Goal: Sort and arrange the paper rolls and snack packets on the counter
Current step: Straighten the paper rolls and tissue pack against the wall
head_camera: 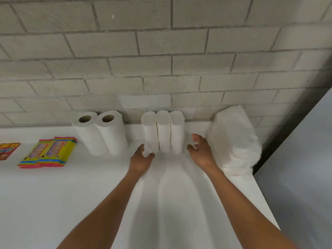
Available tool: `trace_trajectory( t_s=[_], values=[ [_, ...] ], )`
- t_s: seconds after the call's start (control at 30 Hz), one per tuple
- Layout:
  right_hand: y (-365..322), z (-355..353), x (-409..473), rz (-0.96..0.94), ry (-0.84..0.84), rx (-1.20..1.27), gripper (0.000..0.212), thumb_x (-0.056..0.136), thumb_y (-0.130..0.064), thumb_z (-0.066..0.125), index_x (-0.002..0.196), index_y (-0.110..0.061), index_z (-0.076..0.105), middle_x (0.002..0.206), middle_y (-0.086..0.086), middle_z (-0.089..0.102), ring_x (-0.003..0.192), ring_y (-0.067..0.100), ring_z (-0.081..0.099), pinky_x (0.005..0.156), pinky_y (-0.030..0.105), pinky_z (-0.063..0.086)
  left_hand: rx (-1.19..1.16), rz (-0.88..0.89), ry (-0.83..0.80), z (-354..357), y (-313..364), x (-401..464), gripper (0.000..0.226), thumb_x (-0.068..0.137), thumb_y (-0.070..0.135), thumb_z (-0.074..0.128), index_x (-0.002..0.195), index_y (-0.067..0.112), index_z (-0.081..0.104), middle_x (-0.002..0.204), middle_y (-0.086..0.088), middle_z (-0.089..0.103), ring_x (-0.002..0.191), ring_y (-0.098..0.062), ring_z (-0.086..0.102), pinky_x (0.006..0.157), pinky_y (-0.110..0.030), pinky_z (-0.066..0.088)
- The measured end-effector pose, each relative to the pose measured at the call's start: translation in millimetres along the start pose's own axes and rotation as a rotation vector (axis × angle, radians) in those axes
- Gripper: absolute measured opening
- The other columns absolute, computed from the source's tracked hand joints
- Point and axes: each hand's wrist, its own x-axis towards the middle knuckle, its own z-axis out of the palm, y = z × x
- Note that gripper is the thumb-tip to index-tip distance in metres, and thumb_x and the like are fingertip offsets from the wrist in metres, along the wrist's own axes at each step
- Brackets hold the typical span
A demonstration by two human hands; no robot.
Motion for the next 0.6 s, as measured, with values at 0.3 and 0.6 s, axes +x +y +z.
trace_trajectory(
  t_s=[0.3,0.6],
  values=[
    [-4,45,34,0.137,-0.120,0.103,0.088,0.088,-0.018,0.062,0.157,-0.028,0.008,0.158,0.003,0.023,0.143,0.025,0.032,0.109,0.036,0.036,-0.148,0.097,-0.102,-1,21,48,0.096,0.076,0.019,0.073,0.151,0.040,0.017,0.141,0.008,0.045,0.132,-0.024,0.043,0.105,-0.041,0.039],
    [-10,57,40,0.127,-0.107,0.160,0.083,0.083,-0.001,0.044,0.155,-0.032,0.015,0.156,-0.001,0.030,0.143,0.021,0.030,0.113,0.036,0.032,-0.228,0.183,-0.127,15,32,50,0.091,0.071,0.014,0.071,0.145,0.039,0.025,0.132,0.012,0.050,0.121,-0.017,0.047,0.102,-0.039,0.042]
  ],
)
